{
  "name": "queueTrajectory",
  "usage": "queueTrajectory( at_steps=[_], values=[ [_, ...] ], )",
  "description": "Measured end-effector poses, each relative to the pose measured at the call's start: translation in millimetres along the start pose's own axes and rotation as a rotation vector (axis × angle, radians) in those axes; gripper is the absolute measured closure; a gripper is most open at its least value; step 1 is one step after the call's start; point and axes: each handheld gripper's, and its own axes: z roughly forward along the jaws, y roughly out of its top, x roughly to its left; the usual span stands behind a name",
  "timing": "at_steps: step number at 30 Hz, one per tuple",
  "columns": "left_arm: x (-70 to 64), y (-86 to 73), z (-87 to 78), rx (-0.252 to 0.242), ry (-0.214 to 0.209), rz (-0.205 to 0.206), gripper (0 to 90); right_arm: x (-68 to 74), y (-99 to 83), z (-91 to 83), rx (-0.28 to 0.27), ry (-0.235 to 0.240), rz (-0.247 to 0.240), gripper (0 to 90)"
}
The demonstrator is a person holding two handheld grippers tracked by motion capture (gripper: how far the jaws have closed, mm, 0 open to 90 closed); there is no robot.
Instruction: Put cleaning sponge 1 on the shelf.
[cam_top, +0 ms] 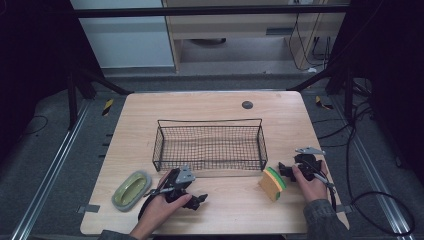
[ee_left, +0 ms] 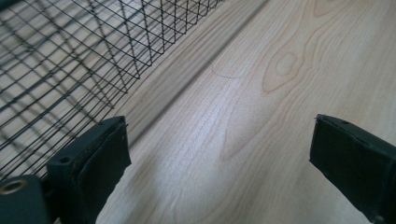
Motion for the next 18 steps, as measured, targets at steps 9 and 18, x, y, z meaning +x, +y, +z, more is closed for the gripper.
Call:
queueTrajectory(
  at_steps=[9, 18],
  values=[
    [9.1, -2.7, -57.4, 0.039, 0.082, 0.002, 7.5, -3.1, -3.8, -3.7, -0.002, 0.023, -0.021, 0.5],
    [61.5, -6.9, -123.8, 0.105, 0.277, -0.051, 6.1, -2.7, -5.1, -4.9, -0.002, 0.021, -0.015, 0.4]
  ],
)
